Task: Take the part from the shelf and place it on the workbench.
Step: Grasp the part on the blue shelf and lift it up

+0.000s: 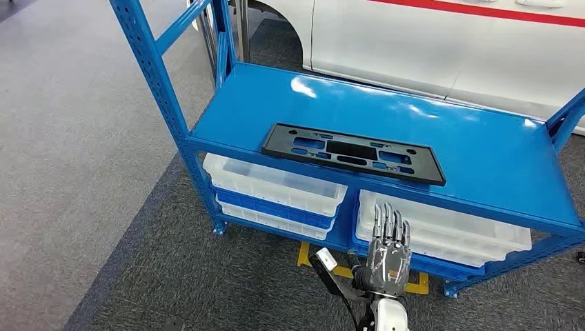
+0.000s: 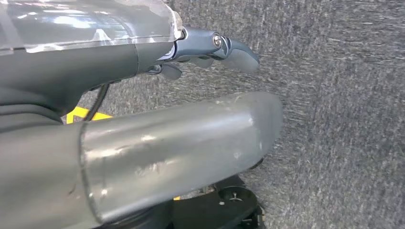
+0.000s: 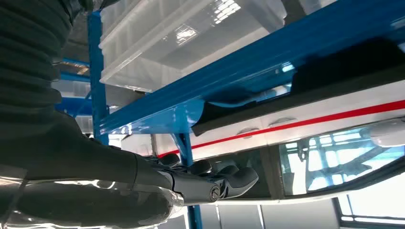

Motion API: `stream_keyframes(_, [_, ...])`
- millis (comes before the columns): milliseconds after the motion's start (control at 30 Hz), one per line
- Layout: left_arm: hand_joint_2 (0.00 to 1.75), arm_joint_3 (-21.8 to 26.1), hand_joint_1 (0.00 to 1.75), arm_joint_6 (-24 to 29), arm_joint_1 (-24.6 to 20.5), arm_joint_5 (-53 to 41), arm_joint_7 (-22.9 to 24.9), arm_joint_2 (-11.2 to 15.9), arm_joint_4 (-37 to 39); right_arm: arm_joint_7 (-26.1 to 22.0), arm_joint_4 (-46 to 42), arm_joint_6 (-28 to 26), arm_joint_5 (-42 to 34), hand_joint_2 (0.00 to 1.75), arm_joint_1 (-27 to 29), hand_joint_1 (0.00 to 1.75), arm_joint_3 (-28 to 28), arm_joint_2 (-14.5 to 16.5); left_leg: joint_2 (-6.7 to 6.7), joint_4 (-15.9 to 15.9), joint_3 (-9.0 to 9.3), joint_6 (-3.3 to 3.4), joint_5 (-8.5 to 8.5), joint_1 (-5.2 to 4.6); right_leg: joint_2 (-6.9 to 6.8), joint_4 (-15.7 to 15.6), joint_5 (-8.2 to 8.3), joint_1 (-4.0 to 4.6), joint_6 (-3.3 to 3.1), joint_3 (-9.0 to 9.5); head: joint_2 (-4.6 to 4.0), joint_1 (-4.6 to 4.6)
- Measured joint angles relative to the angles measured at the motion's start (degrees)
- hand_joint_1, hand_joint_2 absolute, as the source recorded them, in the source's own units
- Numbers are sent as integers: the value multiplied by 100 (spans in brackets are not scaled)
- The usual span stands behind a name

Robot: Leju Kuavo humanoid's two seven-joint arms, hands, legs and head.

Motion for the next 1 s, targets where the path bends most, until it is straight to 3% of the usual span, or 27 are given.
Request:
stream_keyframes(100, [0,-2,0,-15,5,-24,7,1,1,-63,95,-1,-28,175,13,0,-49,25,-2,3,12,30,-20,-42,0,655,-173,17,-14,-377,0,-1])
stream_keyframes(133, [0,-2,0,-22,6,-37,13,2,1,-89,135,-1,-40,175,14,0,-70,37,-6,4,29,39,-34,-62,1,725,-111,29,-34,-444,0,-1])
stream_keyframes(167, [0,-3,0,-28,7,-50,22,4,2,-120,177,-2,-53,175,11,0,-92,53,-11,4,59,43,-52,-81,2,565,66,47,-69,-393,0,-1])
stream_keyframes(233, [0,-6,0,-44,3,-64,49,7,2,-193,260,-3,-90,175,-4,0,-146,97,-19,0,135,35,-103,-110,6,-178,512,104,-185,-56,0,-3])
stream_keyframes(267, [0,-11,0,-53,-3,-69,64,8,2,-238,299,-5,-112,175,-10,0,-182,120,-21,1,161,20,-127,-120,5,-520,646,138,-242,106,0,-4])
stream_keyframes(300, [0,-19,0,-60,-8,-74,81,10,2,-283,329,-8,-131,175,-13,0,-216,144,-20,1,169,-1,-146,-121,3,-742,684,169,-285,208,0,-5])
stream_keyframes(367, [0,-39,0,-69,-12,-90,117,14,2,-379,363,-15,-160,175,-9,0,-285,185,-11,-16,174,-52,-168,-113,4,-884,637,204,-322,262,0,-4])
stream_keyframes(467, [0,-87,0,-85,-18,-115,157,43,2,-517,327,-30,-156,175,9,0,-395,273,6,116,165,-139,-294,-114,7,-1066,621,128,-346,429,0,-12])
stream_keyframes(500, [0,-111,0,-90,-24,-133,161,52,2,-557,284,-35,-143,175,13,0,-424,309,6,360,55,-170,-405,-108,-1,-1122,613,101,-357,505,0,-16])
stream_keyframes(567, [0,-161,0,-100,-27,-177,157,56,2,-644,136,-41,-116,175,31,0,-479,375,7,1117,-378,-229,-660,-76,-13,-1147,560,103,-378,599,0,-24])
stream_keyframes(600, [0,-181,0,-100,-19,-193,155,57,3,-680,49,-42,-110,175,43,0,-503,396,8,1437,-603,-257,-712,-58,-11,-1145,523,101,-378,638,0,-24])
stream_keyframes(633, [0,-203,0,-100,-8,-202,152,58,3,-709,-39,-42,-106,175,55,0,-522,415,10,1580,-750,-280,-650,-40,-3,-1145,481,97,-370,687,0,-25])
stream_keyframes(667, [0,-227,0,-100,2,-207,151,61,4,-727,-114,-42,-104,175,64,0,-536,430,12,1494,-784,-296,-463,-23,6,-1143,432,90,-355,750,0,-25])
stream_keyframes(733, [0,-264,0,-100,10,-210,147,71,5,-743,-228,-41,-101,175,77,0,-558,460,28,807,-566,-308,70,2,19,-1137,315,70,-303,896,0,-25])
stream_keyframes(767, [0,-276,0,-100,9,-211,144,74,10,-748,-268,-43,-100,175,79,0,-567,471,37,466,-424,-301,240,-4,23,-1125,258,73,-264,944,0,-26])
stream_keyframes(800, [0,-284,0,-101,0,-213,140,77,15,-752,-306,-45,-100,175,82,0,-575,480,40,234,-325,-268,303,-14,24,-1116,215,80,-228,966,0,-25])
stream_keyframes(933, [0,-292,0,-104,0,-214,136,78,28,-765,-417,-53,-100,175,90,0,-595,494,20,51,-223,-84,188,-30,24,-1010,194,95,-132,953,0,-23])
stream_keyframes(1000, [0,-293,0,-102,1,-218,132,80,30,-773,-464,-54,-98,175,87,0,-610,498,15,2,-123,-6,148,-18,23,-576,89,84,-98,732,0,-21])
